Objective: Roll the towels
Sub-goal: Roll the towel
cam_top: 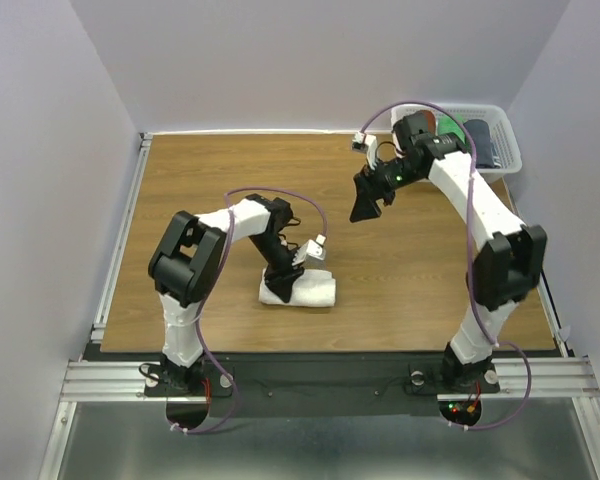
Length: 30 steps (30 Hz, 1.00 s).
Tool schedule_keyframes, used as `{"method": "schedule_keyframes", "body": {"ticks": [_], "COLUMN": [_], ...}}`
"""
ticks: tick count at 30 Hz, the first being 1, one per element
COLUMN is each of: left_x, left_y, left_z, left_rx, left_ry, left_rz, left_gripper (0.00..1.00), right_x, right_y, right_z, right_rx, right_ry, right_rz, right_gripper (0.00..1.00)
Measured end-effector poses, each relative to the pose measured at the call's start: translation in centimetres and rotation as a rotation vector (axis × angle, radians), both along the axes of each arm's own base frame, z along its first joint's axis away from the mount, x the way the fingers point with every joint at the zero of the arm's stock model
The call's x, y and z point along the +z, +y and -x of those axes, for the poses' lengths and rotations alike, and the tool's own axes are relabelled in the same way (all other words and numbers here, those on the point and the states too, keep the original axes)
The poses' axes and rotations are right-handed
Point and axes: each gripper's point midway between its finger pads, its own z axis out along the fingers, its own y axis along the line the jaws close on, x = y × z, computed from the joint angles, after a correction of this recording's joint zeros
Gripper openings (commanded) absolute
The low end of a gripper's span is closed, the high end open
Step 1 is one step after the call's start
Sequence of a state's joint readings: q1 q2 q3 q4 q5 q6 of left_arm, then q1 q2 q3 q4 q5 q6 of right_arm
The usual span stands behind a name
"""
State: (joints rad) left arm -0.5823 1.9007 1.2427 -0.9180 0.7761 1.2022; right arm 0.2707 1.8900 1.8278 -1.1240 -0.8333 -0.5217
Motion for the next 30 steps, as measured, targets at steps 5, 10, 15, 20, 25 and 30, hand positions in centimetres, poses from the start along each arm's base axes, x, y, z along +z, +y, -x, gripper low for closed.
{"method": "schedule_keyframes", "body": {"ticks": [5,10,15,20,25,30], "left_x": [-0.1,-0.1,0.0,-0.1,-0.1,-0.1], "left_y": [0.0,-0.1,0.0,0.2,0.3,0.6], "left_z": [-0.3,-0.8,-1.0,-1.2,-1.4,-1.4], "left_rx": [0.065,0.131,0.165,0.178,0.188,0.202], "left_ry": [0.179,0.325,0.394,0.42,0.438,0.458], "left_rz": [0.002,-0.01,-0.019,-0.032,-0.04,-0.045], "left_gripper": [0.4,0.44,0.47,0.51,0.54,0.54], "right_x": [1.6,-2.1,-6.2,-8.4,-11.1,-14.7], "right_y": [0.9,3.7,6.9,10.1,12.9,13.2], "right_z": [4.0,7.6,11.2,13.1,14.1,14.1], "right_rx": [0.041,0.127,0.237,0.337,0.422,0.462], "right_ry": [-0.102,-0.166,-0.289,-0.471,-0.605,-0.676], "right_rz": [0.017,0.135,0.263,0.322,0.35,0.397], "right_gripper": [0.83,0.84,0.89,0.91,0.91,0.9]}}
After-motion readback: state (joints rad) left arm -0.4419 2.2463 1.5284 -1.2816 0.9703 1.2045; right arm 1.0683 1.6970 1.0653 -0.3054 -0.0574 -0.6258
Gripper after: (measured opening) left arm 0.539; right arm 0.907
